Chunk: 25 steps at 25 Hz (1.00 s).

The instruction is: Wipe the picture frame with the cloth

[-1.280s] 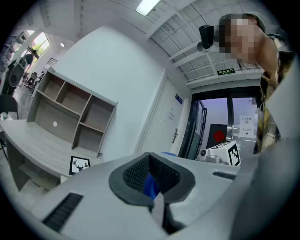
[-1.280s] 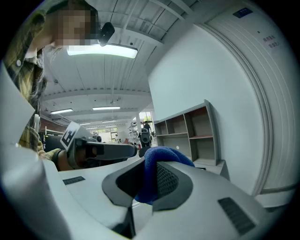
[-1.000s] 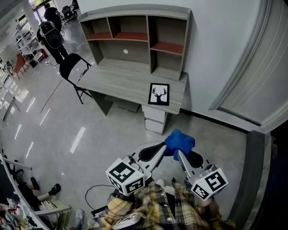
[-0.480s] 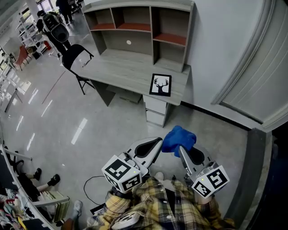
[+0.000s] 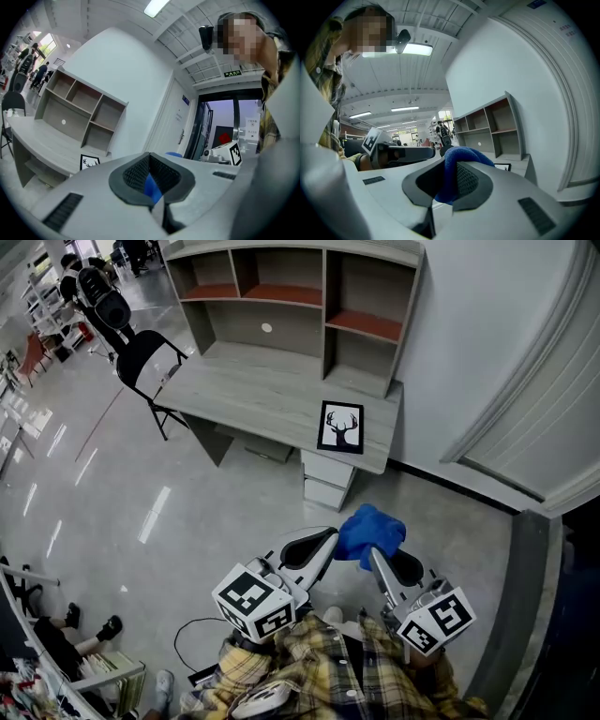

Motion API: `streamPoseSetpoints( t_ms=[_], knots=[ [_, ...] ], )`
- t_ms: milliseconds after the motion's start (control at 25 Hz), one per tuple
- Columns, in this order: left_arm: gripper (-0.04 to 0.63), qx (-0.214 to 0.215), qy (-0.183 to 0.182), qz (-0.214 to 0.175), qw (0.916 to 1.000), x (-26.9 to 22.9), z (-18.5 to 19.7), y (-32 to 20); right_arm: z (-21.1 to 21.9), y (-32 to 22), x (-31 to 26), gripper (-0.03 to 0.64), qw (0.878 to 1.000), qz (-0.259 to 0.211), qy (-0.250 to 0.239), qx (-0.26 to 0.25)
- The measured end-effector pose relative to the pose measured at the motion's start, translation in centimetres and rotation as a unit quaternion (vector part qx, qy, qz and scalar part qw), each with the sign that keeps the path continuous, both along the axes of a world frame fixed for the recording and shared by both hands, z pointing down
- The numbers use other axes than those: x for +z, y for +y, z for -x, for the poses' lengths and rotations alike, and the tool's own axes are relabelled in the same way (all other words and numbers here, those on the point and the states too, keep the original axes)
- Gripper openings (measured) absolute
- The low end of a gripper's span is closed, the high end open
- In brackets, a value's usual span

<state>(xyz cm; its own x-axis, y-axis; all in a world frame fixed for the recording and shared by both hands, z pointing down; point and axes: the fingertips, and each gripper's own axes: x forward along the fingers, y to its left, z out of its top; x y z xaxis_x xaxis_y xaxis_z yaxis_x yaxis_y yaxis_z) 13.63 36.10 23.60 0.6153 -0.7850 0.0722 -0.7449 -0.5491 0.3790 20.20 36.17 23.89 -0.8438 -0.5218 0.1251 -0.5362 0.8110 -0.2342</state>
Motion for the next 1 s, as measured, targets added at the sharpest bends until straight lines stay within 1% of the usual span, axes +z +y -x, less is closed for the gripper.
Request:
streamPoseSetpoints(
  t_ms=[200, 360, 520, 760, 1000],
  knots=[
    [0.006, 0.012, 0.003, 0.004, 0.9999, 0.3, 5.5, -4.5, 5.1, -4.0, -0.1, 0.049, 1.000, 0.008, 0.002, 0.012],
    [0.006, 0.026, 0.001, 0.008, 0.9996, 0.4, 9.6, -7.9, 8.6, -7.4, -0.4, 0.049, 0.999, 0.012, 0.001, 0.033],
    [0.006, 0.050, -0.002, 0.017, 0.9986, 0.9, 12.7, -9.6, 11.4, -9.4, 0.2, 0.049, 0.998, 0.025, -0.001, 0.061],
    [0.006, 0.070, -0.005, 0.035, 0.9969, 2.6, 16.0, -11.2, 13.0, -11.0, 1.2, 0.049, 0.993, 0.042, 0.001, 0.108],
    [0.006, 0.083, 0.001, 0.060, 0.9948, 4.4, 17.1, -12.8, 12.9, -12.8, 2.9, 0.049, 0.988, 0.065, 0.013, 0.137]
  ],
)
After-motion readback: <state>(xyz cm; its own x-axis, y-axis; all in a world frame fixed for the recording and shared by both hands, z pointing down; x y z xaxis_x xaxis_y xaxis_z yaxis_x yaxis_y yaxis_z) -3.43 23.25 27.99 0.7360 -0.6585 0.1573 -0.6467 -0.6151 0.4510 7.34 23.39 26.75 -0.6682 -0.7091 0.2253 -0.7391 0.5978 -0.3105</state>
